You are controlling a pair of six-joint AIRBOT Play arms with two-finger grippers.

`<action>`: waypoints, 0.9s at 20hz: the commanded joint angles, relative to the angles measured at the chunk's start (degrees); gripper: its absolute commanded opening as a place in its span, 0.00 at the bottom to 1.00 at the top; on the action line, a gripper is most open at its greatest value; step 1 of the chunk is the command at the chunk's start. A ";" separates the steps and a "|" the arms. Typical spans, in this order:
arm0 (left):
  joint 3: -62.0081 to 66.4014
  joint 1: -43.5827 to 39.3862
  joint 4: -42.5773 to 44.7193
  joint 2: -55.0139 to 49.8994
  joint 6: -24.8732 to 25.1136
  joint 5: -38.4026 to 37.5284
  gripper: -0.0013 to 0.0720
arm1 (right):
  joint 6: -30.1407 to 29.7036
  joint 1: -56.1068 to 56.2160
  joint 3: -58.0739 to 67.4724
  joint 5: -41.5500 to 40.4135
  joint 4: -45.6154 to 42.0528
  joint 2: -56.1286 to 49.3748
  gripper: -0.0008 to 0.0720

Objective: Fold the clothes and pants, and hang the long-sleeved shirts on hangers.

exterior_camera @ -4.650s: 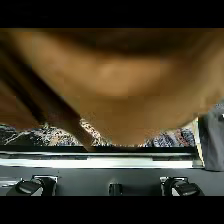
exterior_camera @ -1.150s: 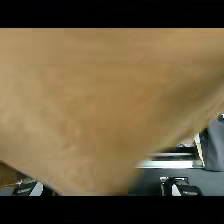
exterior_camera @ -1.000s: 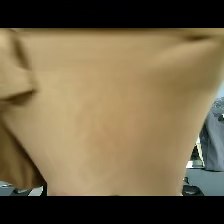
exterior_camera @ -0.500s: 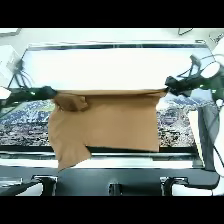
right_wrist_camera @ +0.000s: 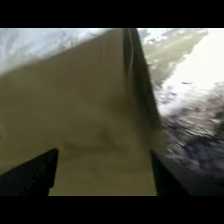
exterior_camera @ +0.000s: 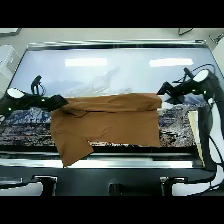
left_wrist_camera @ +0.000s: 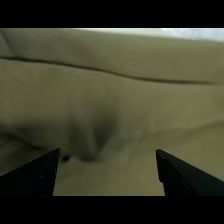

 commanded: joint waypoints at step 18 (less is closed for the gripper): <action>-21.75 14.71 -1.18 0.68 3.80 -4.76 0.06 | -7.19 -7.67 -33.97 12.72 -7.08 15.47 0.85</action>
